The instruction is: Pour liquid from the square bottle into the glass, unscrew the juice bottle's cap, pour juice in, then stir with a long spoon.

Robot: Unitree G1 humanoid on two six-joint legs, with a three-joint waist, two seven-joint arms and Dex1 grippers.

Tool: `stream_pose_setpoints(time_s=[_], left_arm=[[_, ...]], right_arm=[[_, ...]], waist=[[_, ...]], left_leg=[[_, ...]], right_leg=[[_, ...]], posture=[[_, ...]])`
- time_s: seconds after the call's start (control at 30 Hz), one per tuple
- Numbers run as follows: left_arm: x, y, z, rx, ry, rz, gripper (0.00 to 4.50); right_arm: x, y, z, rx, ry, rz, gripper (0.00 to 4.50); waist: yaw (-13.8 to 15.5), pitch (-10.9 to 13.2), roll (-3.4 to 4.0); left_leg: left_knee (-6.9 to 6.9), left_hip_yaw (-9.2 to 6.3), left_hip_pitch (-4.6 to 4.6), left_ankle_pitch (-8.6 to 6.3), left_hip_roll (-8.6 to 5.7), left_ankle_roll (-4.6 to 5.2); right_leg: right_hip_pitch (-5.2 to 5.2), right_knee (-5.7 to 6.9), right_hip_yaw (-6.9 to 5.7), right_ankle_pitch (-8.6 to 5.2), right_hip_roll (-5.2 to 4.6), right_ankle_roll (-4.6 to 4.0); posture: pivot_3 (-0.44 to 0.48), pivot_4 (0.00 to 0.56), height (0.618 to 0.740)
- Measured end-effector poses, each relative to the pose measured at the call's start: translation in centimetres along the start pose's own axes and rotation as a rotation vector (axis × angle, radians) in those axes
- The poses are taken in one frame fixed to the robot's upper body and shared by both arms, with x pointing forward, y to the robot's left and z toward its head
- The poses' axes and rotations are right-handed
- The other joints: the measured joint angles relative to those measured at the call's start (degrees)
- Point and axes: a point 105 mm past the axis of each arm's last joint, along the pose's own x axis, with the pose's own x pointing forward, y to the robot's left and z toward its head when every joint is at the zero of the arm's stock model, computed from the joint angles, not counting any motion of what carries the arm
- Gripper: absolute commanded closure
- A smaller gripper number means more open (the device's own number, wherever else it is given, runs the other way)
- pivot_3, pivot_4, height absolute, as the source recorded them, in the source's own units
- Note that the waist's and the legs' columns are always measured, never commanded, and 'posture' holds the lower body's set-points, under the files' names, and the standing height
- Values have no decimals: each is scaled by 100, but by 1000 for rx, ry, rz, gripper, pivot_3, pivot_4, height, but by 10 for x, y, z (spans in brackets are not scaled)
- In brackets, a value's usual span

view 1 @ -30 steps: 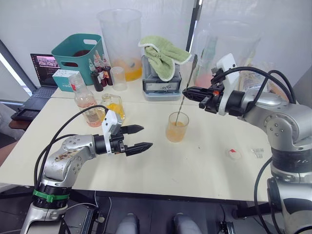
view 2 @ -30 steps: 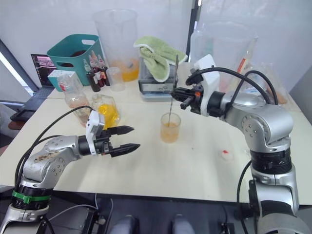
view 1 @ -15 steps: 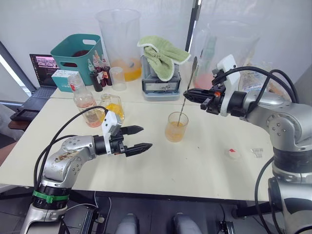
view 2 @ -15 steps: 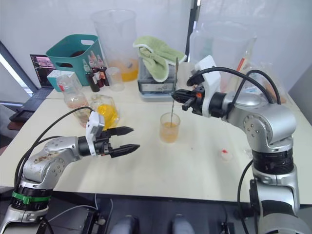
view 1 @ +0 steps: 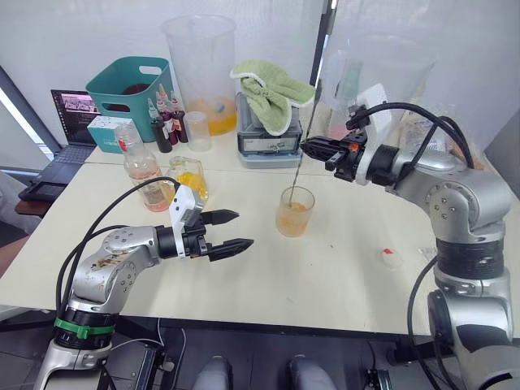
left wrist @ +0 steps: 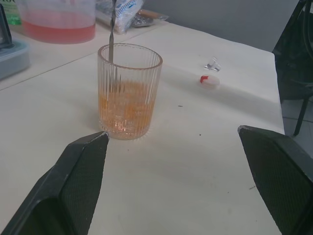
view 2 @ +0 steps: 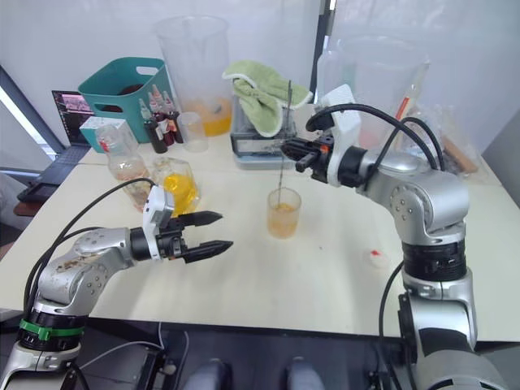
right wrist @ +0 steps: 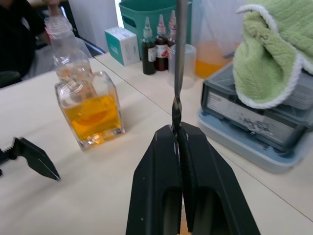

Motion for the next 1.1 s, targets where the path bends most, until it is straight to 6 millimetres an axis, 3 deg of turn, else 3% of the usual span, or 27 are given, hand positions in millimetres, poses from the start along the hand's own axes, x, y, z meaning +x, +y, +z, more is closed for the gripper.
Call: stream_pose_setpoints(time_s=[0.13, 0.23, 0.33, 0.5, 0.87, 1.1], left_arm=[[0, 0, 0, 1, 0, -1, 12], [0, 0, 0, 1, 0, -1, 12], [0, 0, 0, 0, 0, -1, 12], [0, 0, 0, -1, 0, -1, 12], [0, -1, 0, -4, 3, 0, 12], [0, -1, -1, -11, 10, -2, 12]], right_arm=[[-6, 3, -1, -15, 28, 41, 4500], [-15, 20, 5, -29, 44, 136, 4500], [-16, 35, 8, -29, 40, 209, 4500], [-9, 39, 9, 8, 10, 202, 4500], [-5, 1, -3, -5, 1, 36, 4500], [-20, 5, -2, -66, 69, 94, 4500]], waist=[[-9, 0, 0], [-7, 0, 0], [-18, 0, 0], [-21, 0, 0], [3, 0, 0], [-5, 0, 0]], left_leg=[[0, 0, 0, 0, 1, 0], [0, -2, 0, 0, 1, 0], [0, -2, 2, 0, 2, 0], [0, -1, 3, 0, 3, 0], [2, -1, 3, 0, -1, 0], [2, -1, 3, 0, 0, 0]], right_leg=[[-1, 1, 0, 0, 1, 0], [0, 3, -1, 0, 1, 0], [0, 4, -2, 0, 2, 0], [-1, 8, -2, 0, 3, 0], [-1, 10, -2, 0, 0, 0], [-1, 10, -2, 0, 1, 0]], posture=[[0, 150, 740], [0, 150, 740], [0, 150, 740], [0, 150, 740], [0, 150, 740], [0, 150, 740]])
